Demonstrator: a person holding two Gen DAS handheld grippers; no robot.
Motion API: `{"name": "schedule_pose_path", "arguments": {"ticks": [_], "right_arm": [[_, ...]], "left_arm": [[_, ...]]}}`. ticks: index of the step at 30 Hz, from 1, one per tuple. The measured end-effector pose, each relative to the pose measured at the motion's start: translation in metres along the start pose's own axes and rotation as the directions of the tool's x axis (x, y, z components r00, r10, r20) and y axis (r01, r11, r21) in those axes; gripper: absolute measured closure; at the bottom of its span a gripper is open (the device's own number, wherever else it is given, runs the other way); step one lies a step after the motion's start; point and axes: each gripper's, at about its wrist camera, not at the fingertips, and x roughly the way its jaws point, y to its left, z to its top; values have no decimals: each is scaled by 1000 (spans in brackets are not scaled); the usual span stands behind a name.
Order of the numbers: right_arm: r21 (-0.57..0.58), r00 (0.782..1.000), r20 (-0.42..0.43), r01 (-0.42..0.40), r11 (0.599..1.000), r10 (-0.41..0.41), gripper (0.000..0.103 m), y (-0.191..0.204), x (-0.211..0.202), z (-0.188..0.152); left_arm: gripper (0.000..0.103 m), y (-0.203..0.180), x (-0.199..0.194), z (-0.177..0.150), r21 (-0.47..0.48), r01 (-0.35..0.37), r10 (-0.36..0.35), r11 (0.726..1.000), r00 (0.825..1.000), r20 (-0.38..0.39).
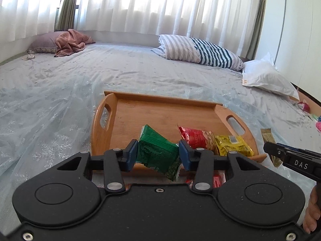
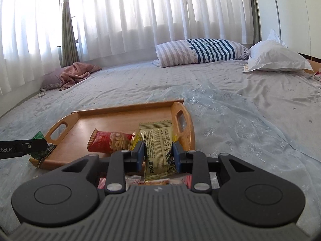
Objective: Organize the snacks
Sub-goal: 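Lower the green packet onto the tray with the left tool while the right tool places the gold packet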
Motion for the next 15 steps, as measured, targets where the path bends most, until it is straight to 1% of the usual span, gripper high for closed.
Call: {"name": "schedule_pose_path", "arguments": {"ticks": [4, 6, 8, 11, 13, 15], "right_arm": [[3, 1000, -20, -1, 1000, 1, 68, -3, 20, 18], [16, 999, -35, -7, 1000, 7, 68, -5, 28, 24], [47, 998, -56, -33, 998, 35, 68, -5, 35, 30], [65, 994, -75, -70, 995, 75, 68, 2, 43, 34], [68, 991, -87, -98, 993, 104, 68, 11, 48, 35], [72, 986, -101, -129, 989, 136, 68, 23, 53, 35]], "left_arm": [[61, 5, 24, 15, -44, -35, 34, 998, 999, -15], [61, 8, 36, 19, -67, -40, 38, 997, 999, -32], [61, 12, 44, 22, -72, -44, 41, 996, 998, -42], [61, 24, 55, 25, -92, -63, 57, 994, 997, -60], [61, 34, 61, 28, -113, -59, 51, 992, 996, -79], [61, 40, 69, 31, -112, -50, 40, 992, 995, -94]]}}
